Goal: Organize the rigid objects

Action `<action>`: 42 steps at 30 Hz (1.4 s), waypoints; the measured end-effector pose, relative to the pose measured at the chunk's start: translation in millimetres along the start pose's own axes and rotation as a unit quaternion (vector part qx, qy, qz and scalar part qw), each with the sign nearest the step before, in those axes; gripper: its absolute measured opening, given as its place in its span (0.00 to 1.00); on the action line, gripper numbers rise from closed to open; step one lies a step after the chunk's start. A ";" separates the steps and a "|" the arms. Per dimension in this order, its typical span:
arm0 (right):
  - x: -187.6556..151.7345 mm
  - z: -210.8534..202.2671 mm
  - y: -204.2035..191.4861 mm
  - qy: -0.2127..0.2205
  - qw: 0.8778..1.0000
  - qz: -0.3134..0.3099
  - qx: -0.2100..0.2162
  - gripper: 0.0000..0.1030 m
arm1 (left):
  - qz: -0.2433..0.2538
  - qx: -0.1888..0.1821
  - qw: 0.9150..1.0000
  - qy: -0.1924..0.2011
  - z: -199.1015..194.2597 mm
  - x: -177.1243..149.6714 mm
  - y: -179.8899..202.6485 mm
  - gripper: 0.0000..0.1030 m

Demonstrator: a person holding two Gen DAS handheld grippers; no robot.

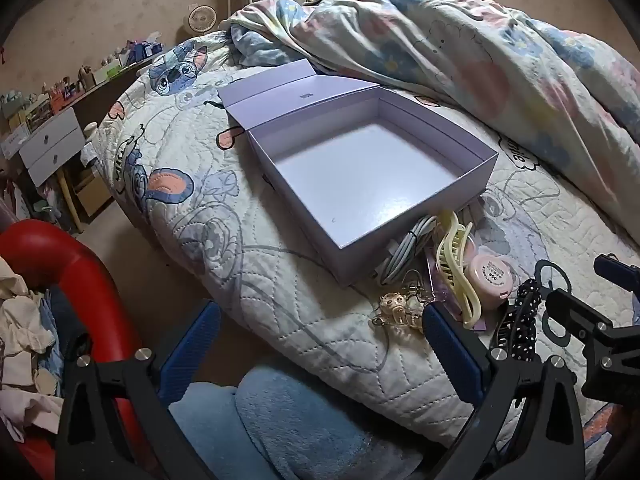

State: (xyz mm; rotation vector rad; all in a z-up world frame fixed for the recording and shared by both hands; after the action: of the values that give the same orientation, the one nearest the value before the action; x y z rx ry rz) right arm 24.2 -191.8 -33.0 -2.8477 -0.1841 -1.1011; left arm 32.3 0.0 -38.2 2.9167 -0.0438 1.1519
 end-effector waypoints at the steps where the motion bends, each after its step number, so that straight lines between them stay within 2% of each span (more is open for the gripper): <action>1: -0.2 -0.2 -0.2 -0.001 1.000 0.000 0.000 1.00 | -0.002 -0.005 1.000 -0.001 -0.1 0.0 -0.2 1.00; 3: -0.5 -0.4 -0.4 -0.001 1.000 0.000 -0.001 1.00 | -0.006 -0.015 1.000 0.001 -1.0 0.2 -1.3 1.00; 5: -0.6 -0.5 -0.4 -0.001 1.000 0.000 -0.001 1.00 | -0.003 -0.012 1.000 -0.006 2.1 3.2 -4.3 1.00; 9: -0.2 0.3 0.7 -0.001 1.000 0.001 -0.001 1.00 | 0.006 0.001 1.000 0.009 -3.2 -1.1 -2.8 1.00; 42: 0.8 -6.3 2.0 0.014 1.000 -0.006 0.003 1.00 | 0.007 -0.004 1.000 0.003 -9.9 -4.7 3.2 1.00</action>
State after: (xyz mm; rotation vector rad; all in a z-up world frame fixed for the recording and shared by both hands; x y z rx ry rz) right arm 20.9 -194.4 -27.9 -2.8281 -0.2031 -1.1394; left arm 22.0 -2.9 -34.2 2.9116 -0.0674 1.1589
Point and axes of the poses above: each gripper's, at about its wrist camera, not at the fingertips, and z roughly the way its jaws point, y to its right, x to its top, the point moved 5 cm from there along z, roughly the way its jaws point, and after that the axes turned 3 degrees about y, right-handed, at the moved point
